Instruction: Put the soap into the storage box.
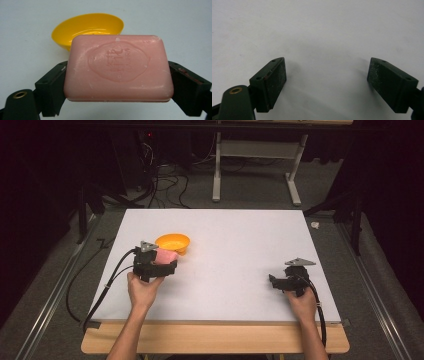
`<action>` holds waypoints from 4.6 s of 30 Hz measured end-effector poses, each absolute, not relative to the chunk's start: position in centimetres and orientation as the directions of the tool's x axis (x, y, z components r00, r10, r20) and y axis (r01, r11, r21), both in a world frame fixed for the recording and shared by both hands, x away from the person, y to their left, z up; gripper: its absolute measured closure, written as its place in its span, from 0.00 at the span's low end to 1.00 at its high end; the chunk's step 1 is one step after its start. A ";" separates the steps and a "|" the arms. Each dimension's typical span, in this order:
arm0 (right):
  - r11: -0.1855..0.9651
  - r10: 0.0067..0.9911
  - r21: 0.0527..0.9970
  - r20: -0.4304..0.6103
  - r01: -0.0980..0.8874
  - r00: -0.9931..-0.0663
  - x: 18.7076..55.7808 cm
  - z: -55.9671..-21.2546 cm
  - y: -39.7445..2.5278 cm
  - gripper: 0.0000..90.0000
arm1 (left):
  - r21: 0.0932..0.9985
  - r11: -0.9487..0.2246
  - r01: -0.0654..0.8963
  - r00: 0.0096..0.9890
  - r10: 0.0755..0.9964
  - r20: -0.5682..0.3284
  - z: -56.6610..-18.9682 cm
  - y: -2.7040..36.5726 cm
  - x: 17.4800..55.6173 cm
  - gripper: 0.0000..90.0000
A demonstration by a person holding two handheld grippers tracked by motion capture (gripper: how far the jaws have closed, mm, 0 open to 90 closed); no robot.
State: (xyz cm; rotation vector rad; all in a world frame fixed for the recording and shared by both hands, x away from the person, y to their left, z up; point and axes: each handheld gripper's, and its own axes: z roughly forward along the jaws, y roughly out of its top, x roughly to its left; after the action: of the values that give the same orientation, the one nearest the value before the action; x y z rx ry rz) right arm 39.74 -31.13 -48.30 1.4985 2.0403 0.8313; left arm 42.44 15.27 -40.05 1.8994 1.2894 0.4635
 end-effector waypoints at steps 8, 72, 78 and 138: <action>0.219 0.956 0.709 -0.020 0.670 -0.292 39.7 -48.3 -31.1 0.18 | 0.767 -0.192 0.612 0.415 0.904 -0.105 -39.2 15.1 43.2 0.15; 0.218 0.957 0.709 -0.020 0.670 -0.290 39.7 -48.3 -31.1 0.18 | 0.717 -0.140 0.682 0.303 0.947 -0.104 -38.3 12.5 51.6 0.15; 0.220 0.957 0.709 -0.021 0.670 -0.291 39.7 -48.3 -31.1 0.18 | 0.704 -0.130 0.699 0.287 0.952 -0.109 -39.1 12.4 52.2 0.15; 0.220 0.956 0.709 -0.021 0.670 -0.292 39.7 -48.3 -31.1 0.18 | 0.668 -0.161 0.727 0.286 0.955 -0.081 -41.4 12.7 53.4 0.16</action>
State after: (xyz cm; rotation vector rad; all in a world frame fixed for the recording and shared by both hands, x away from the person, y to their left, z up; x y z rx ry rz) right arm 39.73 -31.13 -48.30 1.4977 2.0413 0.8301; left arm 53.36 12.68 -41.42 1.9531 1.5009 0.4854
